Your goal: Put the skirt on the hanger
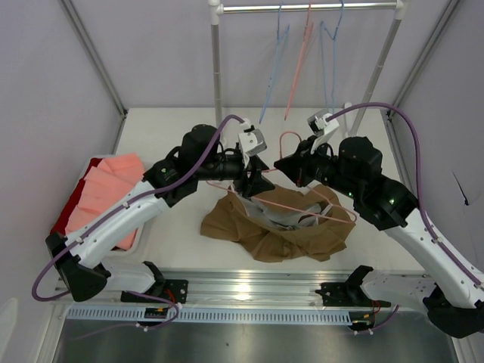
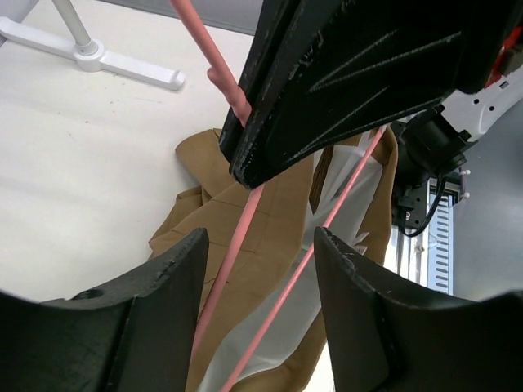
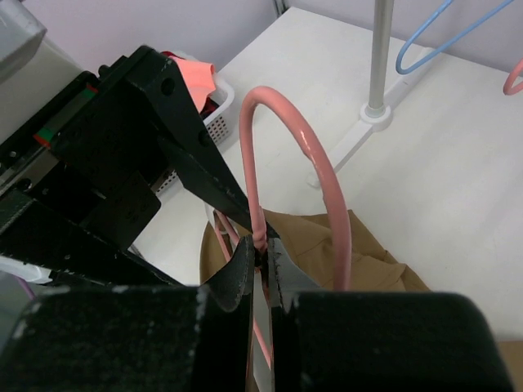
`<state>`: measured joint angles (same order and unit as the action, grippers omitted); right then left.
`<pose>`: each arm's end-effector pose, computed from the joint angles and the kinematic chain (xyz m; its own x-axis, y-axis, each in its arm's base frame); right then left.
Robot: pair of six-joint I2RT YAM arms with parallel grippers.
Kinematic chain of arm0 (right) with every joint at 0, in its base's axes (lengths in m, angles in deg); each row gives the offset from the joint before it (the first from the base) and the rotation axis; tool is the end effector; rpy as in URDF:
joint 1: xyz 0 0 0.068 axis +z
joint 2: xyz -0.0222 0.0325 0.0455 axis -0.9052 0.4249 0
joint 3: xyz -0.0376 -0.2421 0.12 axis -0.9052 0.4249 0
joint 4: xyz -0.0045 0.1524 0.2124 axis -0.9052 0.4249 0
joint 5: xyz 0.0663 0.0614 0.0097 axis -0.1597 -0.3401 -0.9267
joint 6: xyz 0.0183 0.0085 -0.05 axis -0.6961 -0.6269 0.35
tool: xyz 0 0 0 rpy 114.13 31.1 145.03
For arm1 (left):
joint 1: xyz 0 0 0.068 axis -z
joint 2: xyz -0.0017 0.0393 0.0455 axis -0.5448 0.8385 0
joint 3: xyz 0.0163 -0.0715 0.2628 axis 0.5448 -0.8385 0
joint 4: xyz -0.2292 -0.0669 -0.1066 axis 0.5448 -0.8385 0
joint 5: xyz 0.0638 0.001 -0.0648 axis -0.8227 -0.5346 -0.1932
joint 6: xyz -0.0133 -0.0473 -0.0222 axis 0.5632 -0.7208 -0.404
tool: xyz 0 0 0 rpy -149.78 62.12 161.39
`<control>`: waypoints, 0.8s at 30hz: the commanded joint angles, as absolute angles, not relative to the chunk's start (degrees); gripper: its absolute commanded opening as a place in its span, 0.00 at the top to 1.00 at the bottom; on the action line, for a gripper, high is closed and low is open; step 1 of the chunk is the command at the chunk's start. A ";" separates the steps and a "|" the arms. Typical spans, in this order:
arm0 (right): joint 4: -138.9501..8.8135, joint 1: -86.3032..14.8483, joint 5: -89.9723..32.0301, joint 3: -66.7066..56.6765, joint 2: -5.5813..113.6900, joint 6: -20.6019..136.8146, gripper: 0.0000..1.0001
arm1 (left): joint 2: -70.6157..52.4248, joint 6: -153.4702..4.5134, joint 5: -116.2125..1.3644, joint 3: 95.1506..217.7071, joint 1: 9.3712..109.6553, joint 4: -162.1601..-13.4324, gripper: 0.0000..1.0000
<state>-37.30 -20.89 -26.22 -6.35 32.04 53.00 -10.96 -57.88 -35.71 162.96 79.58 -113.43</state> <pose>0.1466 0.1456 0.4525 -0.2832 0.0129 -0.9590 -0.7087 0.6708 0.2183 0.1818 -0.2180 0.4154 -0.1324 0.2500 -0.9591 0.9703 0.2303 -0.0739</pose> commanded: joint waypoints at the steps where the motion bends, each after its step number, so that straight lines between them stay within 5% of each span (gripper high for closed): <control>1: -42.29 -22.49 -27.92 -10.94 31.95 52.35 1.00 | -12.61 -58.50 -31.85 161.08 79.51 -111.96 0.44; 12: -42.46 -23.81 -24.59 -9.98 32.83 50.51 1.00 | -14.28 -64.11 -29.56 155.72 79.51 -106.43 0.82; 24: -43.78 -23.46 -15.80 -5.15 33.44 48.22 1.00 | -13.84 -71.25 -33.50 153.25 81.61 -100.80 1.00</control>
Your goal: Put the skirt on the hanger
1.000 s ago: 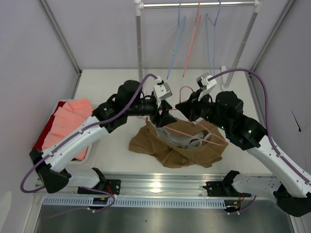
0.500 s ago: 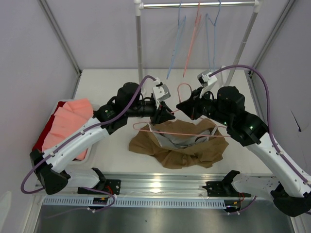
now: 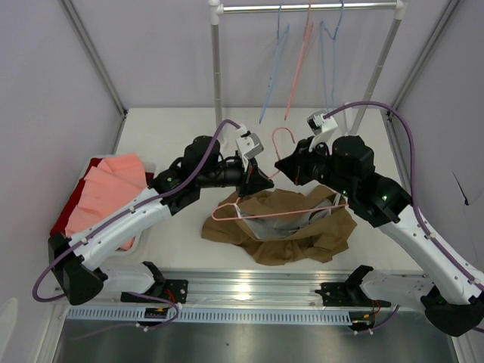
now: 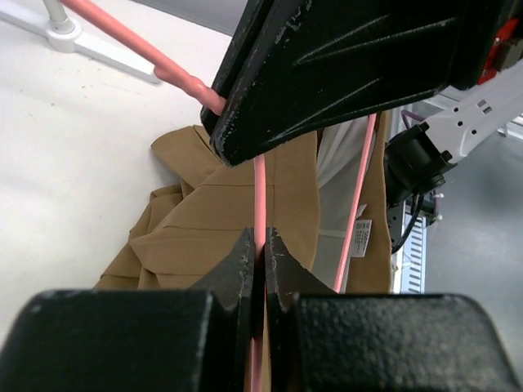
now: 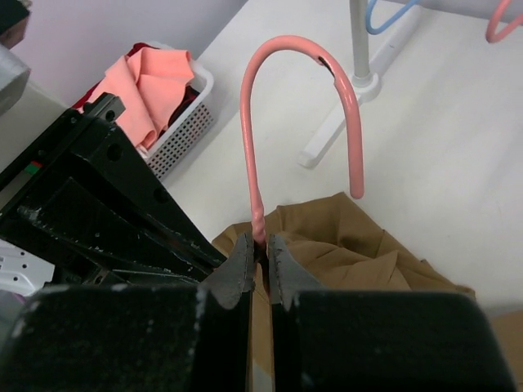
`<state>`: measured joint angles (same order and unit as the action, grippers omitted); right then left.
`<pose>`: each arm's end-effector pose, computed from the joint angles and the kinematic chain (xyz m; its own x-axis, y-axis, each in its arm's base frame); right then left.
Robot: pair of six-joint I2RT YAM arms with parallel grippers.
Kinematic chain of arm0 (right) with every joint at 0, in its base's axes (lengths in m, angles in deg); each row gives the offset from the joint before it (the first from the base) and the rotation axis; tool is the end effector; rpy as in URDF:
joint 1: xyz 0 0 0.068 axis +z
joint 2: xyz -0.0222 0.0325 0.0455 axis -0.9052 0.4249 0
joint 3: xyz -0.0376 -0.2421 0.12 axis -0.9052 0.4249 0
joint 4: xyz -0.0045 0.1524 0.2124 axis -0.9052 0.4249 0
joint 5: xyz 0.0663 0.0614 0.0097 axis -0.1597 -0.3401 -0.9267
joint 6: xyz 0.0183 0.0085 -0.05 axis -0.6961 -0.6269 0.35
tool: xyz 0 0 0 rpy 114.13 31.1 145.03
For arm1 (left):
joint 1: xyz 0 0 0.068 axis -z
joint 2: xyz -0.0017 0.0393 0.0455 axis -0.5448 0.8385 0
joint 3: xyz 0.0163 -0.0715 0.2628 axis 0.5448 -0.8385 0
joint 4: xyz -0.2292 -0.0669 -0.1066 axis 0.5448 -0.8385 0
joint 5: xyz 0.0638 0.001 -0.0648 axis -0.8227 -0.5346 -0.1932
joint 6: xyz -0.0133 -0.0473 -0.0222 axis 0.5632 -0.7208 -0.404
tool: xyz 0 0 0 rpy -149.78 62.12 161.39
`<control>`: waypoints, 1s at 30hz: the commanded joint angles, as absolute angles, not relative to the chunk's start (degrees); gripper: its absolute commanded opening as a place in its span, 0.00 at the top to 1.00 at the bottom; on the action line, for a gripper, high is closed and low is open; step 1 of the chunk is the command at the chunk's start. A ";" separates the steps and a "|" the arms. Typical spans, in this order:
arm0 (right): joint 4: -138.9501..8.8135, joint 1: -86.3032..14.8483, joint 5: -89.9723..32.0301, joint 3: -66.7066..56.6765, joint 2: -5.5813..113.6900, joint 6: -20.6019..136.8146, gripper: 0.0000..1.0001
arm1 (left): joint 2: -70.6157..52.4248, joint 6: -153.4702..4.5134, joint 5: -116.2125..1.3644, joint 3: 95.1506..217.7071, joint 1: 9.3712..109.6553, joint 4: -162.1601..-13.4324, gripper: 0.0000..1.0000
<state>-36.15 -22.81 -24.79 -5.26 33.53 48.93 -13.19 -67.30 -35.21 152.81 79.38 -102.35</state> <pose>0.1596 0.1468 0.4391 -0.3712 0.0357 -0.9279 -0.6342 0.7202 0.2814 0.1829 -0.2181 0.3842 -0.2544 0.1709 -0.9519 0.9447 0.2545 -0.2068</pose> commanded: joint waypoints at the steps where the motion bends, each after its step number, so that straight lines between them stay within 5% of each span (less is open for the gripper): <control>1: -43.78 -23.02 -13.79 -4.88 33.44 48.31 1.00 | -13.58 -71.34 -34.56 153.78 82.75 -101.06 1.00; 6: -42.90 -20.30 -6.23 -4.70 34.76 48.92 1.00 | -12.17 -72.91 -41.67 155.28 85.48 -102.20 1.00; 18: -39.56 -17.22 5.04 -6.02 38.10 47.61 0.55 | -11.03 -76.26 -51.44 156.68 88.82 -102.99 1.00; 30: -29.90 -15.55 11.27 -10.94 40.65 41.99 0.30 | -8.66 -85.92 -69.51 158.35 89.87 -104.58 1.00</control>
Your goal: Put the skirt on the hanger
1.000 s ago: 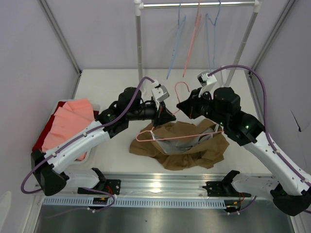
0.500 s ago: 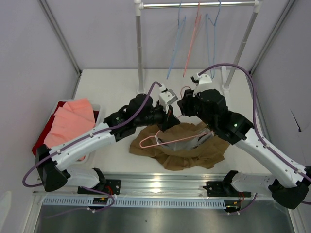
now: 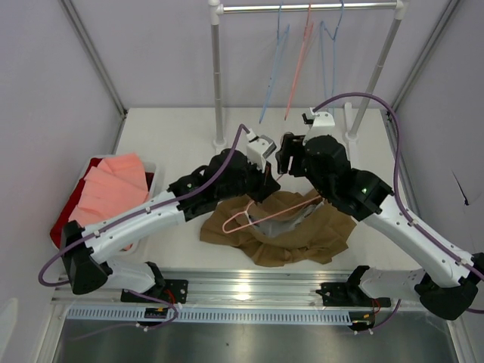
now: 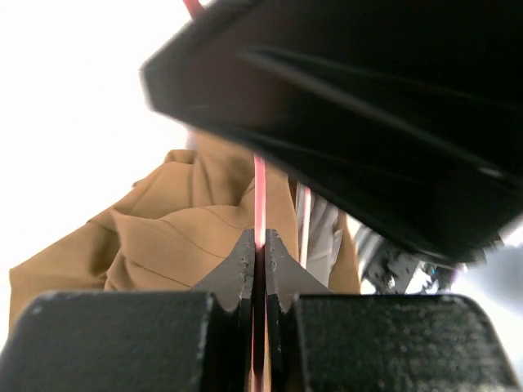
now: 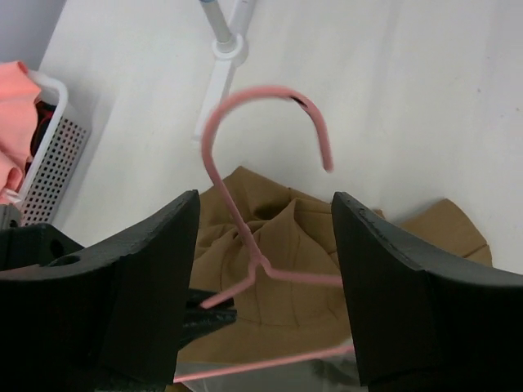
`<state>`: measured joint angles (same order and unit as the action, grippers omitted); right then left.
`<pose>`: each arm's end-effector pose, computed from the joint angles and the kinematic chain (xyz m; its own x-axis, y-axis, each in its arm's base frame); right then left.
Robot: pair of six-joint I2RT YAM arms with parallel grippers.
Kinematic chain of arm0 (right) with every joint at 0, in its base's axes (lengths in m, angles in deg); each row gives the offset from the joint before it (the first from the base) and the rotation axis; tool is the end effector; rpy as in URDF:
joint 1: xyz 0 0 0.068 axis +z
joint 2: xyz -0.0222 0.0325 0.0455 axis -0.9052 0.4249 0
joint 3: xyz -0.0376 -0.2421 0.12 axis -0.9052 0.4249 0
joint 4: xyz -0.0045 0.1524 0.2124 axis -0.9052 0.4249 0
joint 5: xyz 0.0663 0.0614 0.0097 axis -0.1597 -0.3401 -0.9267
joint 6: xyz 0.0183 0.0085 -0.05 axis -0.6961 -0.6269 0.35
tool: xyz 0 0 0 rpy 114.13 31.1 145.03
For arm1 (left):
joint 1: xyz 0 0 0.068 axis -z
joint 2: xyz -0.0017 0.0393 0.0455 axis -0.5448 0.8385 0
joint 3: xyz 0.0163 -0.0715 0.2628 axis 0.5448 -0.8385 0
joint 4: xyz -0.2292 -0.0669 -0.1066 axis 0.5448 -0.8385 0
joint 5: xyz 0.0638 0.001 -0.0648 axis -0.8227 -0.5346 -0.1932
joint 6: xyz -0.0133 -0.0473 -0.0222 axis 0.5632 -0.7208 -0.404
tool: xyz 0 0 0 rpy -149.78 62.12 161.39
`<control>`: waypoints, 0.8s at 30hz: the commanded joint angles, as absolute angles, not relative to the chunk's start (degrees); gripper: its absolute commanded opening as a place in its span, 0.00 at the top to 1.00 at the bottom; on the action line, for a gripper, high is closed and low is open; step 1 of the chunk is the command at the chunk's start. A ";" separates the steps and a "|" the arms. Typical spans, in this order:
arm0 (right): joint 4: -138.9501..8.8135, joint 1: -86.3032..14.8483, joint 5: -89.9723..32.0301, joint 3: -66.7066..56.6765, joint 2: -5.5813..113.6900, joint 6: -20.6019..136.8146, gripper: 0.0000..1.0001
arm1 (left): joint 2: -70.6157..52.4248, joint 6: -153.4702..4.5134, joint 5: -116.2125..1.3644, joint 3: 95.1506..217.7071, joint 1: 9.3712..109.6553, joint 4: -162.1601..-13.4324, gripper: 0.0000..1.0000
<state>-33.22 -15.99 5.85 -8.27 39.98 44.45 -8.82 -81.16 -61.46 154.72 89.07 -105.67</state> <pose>0.1722 0.1724 0.4286 -0.3524 0.0696 -0.9333 -0.2832 0.9425 0.1772 0.1688 -0.2557 0.3675 -0.4613 0.1256 -0.8783 0.7594 0.5678 -0.3177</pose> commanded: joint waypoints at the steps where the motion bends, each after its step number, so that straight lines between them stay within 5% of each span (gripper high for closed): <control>1: -28.94 -15.29 11.97 -11.73 41.00 41.55 0.29 | -8.13 -86.62 -71.21 158.79 90.23 -104.93 1.00; 13: -18.65 -13.44 14.88 -19.55 48.73 34.34 0.29 | -0.83 -90.76 -88.43 167.49 94.97 -111.35 1.00; 19: -17.24 -13.09 15.14 -19.47 51.02 32.40 0.38 | 2.60 -91.90 -89.59 170.83 95.94 -112.31 1.00; 24: -18.81 -12.30 14.88 -17.90 49.88 31.35 0.36 | 3.13 -93.13 -89.94 170.31 96.21 -111.52 1.00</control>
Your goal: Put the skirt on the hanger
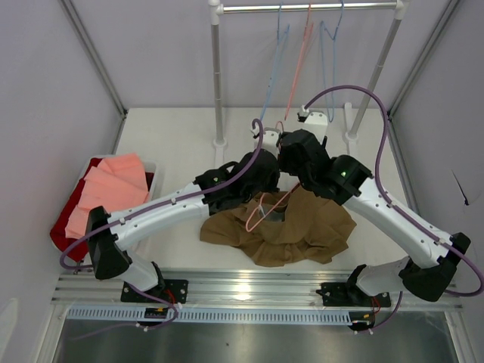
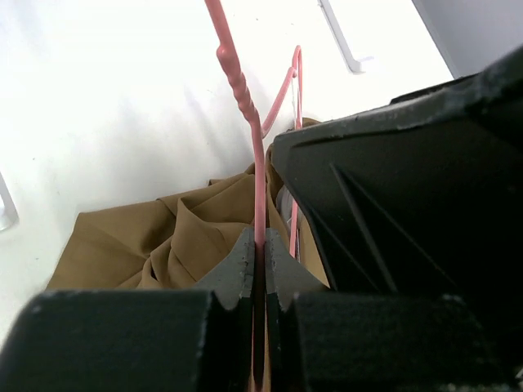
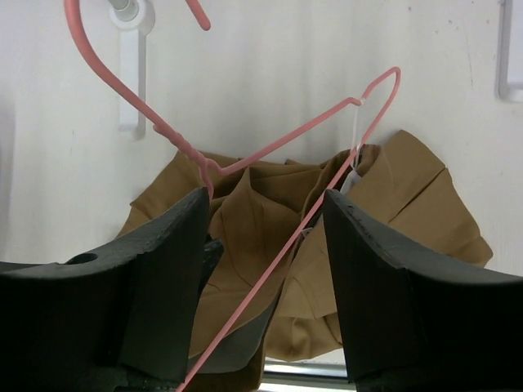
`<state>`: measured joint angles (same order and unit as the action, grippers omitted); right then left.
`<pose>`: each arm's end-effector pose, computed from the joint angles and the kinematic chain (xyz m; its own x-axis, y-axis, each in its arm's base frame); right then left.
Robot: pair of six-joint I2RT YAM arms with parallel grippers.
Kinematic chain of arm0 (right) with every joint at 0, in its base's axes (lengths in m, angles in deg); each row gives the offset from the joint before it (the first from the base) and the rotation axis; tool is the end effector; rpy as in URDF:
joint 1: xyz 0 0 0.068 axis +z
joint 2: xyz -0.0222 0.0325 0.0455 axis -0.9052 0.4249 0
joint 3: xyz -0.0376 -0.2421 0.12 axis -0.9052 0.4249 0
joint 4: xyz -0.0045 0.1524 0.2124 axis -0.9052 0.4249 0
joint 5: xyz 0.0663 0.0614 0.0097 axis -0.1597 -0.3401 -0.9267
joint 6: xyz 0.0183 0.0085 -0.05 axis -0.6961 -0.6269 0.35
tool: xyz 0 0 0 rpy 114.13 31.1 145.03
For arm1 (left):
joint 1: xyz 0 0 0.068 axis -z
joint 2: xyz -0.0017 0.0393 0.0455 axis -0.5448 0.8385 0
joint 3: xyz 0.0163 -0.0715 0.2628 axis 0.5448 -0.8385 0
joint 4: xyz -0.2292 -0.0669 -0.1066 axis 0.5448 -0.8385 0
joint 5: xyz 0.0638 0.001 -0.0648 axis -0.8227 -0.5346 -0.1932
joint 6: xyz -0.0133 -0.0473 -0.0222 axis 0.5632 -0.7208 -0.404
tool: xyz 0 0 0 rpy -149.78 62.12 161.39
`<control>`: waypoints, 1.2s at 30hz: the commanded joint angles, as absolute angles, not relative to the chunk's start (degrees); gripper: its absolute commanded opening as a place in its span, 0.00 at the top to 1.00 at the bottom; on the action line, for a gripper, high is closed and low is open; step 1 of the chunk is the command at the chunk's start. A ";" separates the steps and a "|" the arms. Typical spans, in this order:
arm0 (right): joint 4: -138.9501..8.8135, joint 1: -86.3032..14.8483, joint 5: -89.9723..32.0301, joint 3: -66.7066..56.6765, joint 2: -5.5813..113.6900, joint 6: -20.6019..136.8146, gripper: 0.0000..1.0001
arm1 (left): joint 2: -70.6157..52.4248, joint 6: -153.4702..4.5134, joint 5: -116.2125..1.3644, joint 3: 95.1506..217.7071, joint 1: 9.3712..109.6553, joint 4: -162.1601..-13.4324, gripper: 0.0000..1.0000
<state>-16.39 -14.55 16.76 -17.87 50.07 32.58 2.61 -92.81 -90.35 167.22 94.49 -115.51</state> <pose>0.1892 0.1936 0.4154 -0.4889 0.0703 -0.8695 -0.0390 0.9940 0.1022 0.1790 -0.2985 0.3665 -0.5175 0.0029 -0.8557 0.4238 0.8696 -0.2534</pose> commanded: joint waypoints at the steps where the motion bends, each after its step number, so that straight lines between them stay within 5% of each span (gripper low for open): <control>1: -19.51 -12.03 15.14 -17.02 47.96 31.00 0.36 | 3.04 -93.22 -89.94 169.96 96.21 -111.35 1.00; 14: -33.40 -13.52 10.93 -1.28 33.80 28.10 0.33 | 2.25 -93.92 -88.80 170.13 95.68 -111.35 1.00; 36: -37.27 -17.66 6.80 -2.42 43.20 27.13 0.37 | -0.30 -93.05 -83.27 166.53 95.68 -105.99 1.00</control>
<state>-33.04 -17.89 8.67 -0.67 41.03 28.45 2.59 -92.85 -88.89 166.19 94.46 -114.39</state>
